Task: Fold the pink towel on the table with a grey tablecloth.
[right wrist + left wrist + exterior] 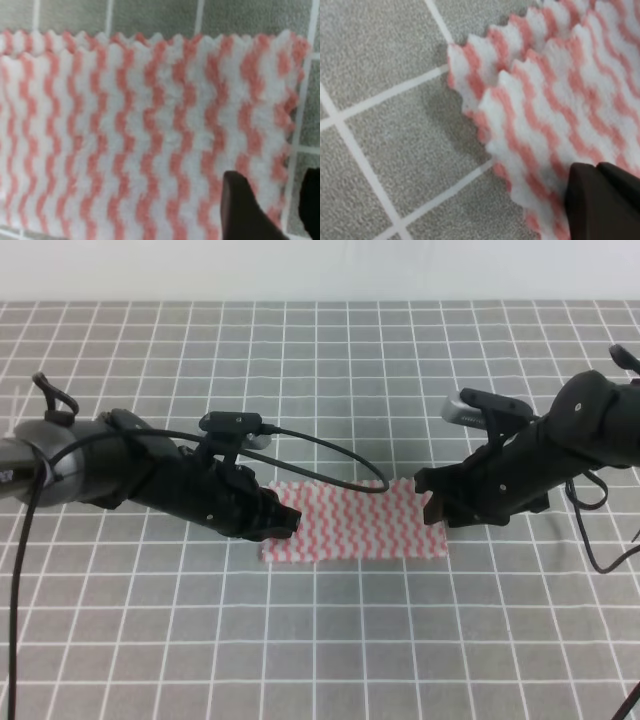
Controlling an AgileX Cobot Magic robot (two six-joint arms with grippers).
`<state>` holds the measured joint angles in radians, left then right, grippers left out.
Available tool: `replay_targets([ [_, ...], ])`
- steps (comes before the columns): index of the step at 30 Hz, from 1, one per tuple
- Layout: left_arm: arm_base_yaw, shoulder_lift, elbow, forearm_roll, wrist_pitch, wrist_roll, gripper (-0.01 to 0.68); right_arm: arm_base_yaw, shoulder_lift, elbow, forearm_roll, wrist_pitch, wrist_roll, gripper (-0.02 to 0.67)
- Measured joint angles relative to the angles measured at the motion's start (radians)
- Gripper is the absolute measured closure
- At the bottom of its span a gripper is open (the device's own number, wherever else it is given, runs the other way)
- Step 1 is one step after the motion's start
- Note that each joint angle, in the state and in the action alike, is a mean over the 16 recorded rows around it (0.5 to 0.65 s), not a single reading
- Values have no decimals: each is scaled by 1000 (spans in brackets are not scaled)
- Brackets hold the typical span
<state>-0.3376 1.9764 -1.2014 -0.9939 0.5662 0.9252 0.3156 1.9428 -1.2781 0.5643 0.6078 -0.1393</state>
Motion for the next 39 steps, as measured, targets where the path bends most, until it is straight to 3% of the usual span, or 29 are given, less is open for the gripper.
replay_targets([
  [23,0,0,0,-1,6,0,675,0,46,-9,77,-6,-20,420],
  [29,0,-1,0,-2,7,1,676,0,49,-20,90,13,-29,466],
  [39,0,-1,0,-3,10,3,676,-1,48,-36,77,31,-27,601],
])
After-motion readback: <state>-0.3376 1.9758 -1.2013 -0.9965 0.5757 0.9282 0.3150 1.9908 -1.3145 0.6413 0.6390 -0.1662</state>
